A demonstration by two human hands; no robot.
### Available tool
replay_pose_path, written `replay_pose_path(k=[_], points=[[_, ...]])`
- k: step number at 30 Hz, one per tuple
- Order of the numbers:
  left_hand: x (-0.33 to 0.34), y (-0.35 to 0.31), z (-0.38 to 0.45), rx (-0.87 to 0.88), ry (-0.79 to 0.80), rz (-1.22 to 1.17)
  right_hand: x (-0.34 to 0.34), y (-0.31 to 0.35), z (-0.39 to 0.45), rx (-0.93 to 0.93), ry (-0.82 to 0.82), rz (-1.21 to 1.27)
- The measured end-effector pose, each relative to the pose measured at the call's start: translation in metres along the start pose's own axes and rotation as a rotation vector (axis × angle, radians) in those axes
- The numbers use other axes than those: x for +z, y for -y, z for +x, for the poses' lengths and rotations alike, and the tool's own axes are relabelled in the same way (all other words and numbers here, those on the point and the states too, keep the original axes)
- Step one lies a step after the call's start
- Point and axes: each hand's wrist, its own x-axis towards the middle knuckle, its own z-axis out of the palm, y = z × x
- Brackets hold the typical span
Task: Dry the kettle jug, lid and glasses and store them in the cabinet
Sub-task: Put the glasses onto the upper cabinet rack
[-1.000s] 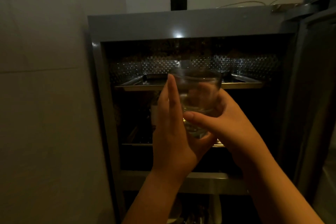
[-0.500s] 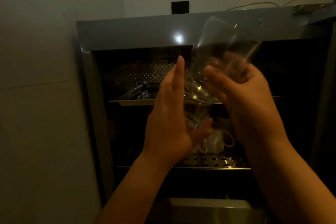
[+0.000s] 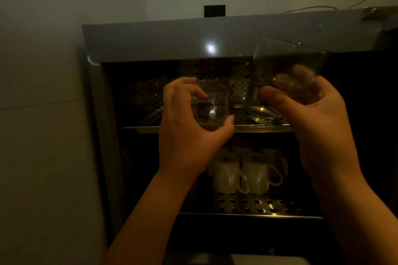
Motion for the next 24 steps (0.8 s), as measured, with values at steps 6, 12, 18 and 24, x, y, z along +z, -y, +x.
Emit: replay_pose_path(k=[6, 12, 18, 24], points=[[0.012, 0.007, 0.009, -0.017, -0.044, 0.023, -0.002, -0.015, 0.004, 0.002, -0.019, -0.064], [0.024, 0.018, 0.012, -0.035, -0.058, 0.045, -0.004, -0.028, 0.007, 0.016, -0.012, -0.158], [0.030, 0.026, 0.017, -0.033, -0.052, 0.054, -0.007, -0.041, 0.013, 0.022, -0.032, -0.201], [0.035, 0.030, 0.023, -0.065, -0.020, 0.091, -0.003, -0.046, 0.019, -0.002, -0.018, -0.253]])
